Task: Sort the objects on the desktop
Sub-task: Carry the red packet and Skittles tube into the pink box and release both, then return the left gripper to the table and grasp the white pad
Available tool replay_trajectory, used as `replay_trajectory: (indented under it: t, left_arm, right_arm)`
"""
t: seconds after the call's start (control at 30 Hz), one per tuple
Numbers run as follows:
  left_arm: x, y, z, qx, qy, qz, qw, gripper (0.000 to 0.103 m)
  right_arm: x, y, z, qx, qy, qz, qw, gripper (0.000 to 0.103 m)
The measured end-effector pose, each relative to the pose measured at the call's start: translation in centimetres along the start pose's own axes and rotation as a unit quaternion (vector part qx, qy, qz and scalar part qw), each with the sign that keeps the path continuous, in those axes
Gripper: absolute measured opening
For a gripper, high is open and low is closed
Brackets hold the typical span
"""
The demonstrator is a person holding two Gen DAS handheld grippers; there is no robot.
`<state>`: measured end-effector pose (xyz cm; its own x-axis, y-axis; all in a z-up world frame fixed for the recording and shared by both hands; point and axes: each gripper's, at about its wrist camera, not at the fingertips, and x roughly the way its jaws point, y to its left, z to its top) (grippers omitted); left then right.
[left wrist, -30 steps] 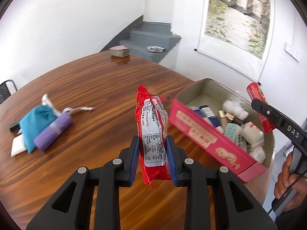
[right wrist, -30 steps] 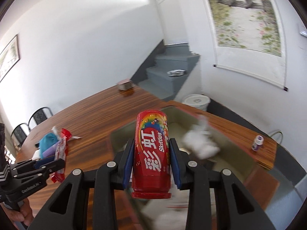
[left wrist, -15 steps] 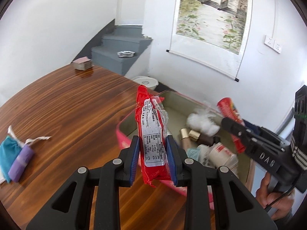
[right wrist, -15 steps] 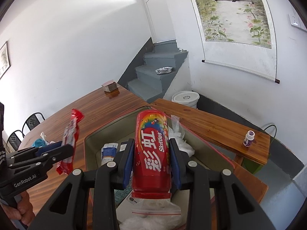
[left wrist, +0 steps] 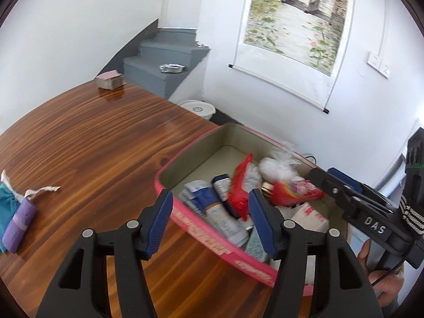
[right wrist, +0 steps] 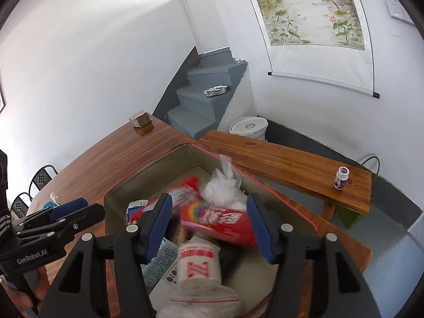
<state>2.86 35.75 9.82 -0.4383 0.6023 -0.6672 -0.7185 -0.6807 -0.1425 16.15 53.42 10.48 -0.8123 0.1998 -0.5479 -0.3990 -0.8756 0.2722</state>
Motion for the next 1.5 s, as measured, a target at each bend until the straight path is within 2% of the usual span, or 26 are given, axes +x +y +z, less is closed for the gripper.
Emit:
replay_trajectory:
  t: [0.3,0.47,0.67,0.87,1.07,1.27,1.4,1.5]
  left_arm:
    - [-1.5,3.6,-1.2,-0.027,-0.005,0.04,0.9988,0.063]
    - [-2.4,6.3,-2.1,-0.049,-0.005,0.061,0.997,0.063]
    - [-3.8,10.5,-3.4,-0.084,-0.006,0.086,0.9927,0.063]
    - [-5.6,15.5,-4.8,-0.113,-0.005,0.125,0.9856,0.063]
    - [-7.6,21.7,-7.5,-0.162,0.007,0.169,0.9721,0.063]
    - [-9.6,28.3,-9.7,-0.215,0.004,0.22,0.9514,0.063]
    - [-10.4,33.2,-11.1,-0.269,0.007,0.229,0.9355,0.063]
    - [-10.6,35.1,-11.6,-0.279,0.008,0.239,0.93,0.063]
  right_arm:
    - [0.1,3.4,-0.4,-0.025,0.004,0.029,0.999,0.064]
    - [0.3,6.0,-1.0,-0.043,0.009,0.051,0.998,0.068]
    - [0.7,9.8,-2.0,-0.069,0.02,0.08,0.994,0.077]
    - [1.8,13.9,-3.2,-0.101,0.043,0.11,0.988,0.078]
    - [3.4,17.9,-4.9,-0.129,0.076,0.14,0.979,0.079]
    - [4.8,21.9,-6.5,-0.163,0.101,0.161,0.968,0.079]
    - [5.6,24.5,-6.5,-0.184,0.103,0.171,0.962,0.079]
    - [6.1,26.0,-6.5,-0.192,0.102,0.176,0.96,0.079]
